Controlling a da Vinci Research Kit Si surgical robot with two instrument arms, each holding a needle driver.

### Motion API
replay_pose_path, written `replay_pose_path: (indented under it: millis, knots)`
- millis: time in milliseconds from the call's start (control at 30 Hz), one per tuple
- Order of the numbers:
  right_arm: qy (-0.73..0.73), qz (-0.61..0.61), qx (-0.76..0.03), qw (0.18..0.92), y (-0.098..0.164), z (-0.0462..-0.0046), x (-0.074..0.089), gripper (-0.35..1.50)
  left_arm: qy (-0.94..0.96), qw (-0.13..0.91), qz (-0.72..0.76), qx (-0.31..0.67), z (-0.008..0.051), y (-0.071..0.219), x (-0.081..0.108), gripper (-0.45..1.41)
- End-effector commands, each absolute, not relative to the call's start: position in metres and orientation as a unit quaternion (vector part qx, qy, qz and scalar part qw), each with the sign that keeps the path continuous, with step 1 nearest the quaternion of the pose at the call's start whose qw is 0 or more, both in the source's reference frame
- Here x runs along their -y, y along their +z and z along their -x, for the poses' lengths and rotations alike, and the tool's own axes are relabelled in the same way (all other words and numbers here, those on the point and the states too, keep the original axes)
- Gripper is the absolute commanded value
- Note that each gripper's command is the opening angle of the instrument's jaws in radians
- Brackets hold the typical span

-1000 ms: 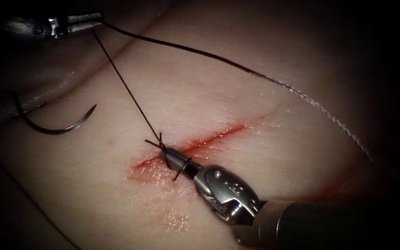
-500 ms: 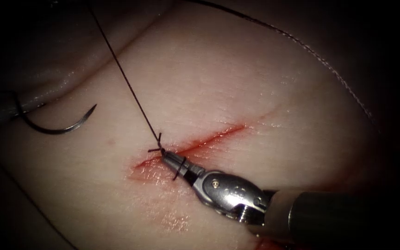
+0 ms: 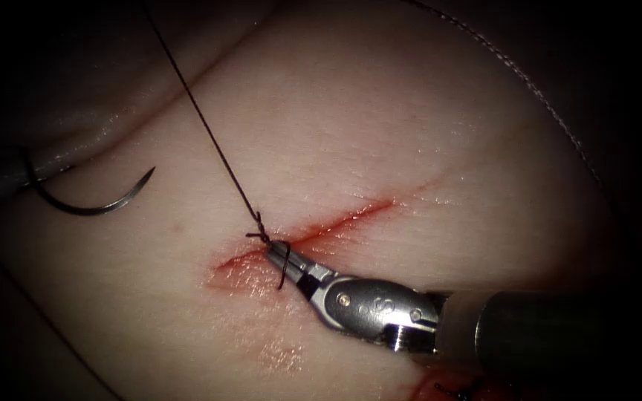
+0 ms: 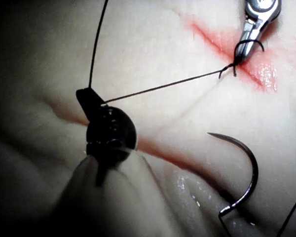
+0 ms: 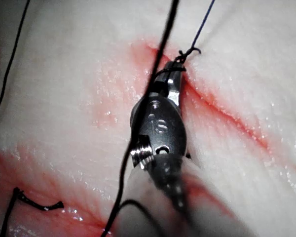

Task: Wound Closure

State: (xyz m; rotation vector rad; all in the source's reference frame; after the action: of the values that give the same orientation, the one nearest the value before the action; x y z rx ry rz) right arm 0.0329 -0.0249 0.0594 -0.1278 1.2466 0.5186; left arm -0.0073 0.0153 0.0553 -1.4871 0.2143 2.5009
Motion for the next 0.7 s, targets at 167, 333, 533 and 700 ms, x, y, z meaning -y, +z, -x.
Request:
replay_pose_path:
  millis: [167,333,533,700]
  knots:
    - [0.177,0.059,-0.597,0.78,0.0592,-0.033,0.026,-0.35,0.852,0.117,0.504,-0.073,0.008,0.0559,-0.0163,-0.45]
    - [0.168,0.047,-0.604,0.778,0.0582,-0.0323,0.027,-0.35,0.855,0.122,0.498,-0.074,0.0079,0.0563,-0.0171,-0.45]
    - [0.164,0.042,-0.604,0.779,0.0579,-0.0318,0.0274,-0.35,0.861,0.126,0.486,-0.08,0.0072,0.0569,-0.0179,-0.45]
    - [0.162,0.04,-0.604,0.78,0.0582,-0.0314,0.0272,-0.35,0.865,0.131,0.477,-0.086,0.0063,0.0573,-0.0185,-0.45]
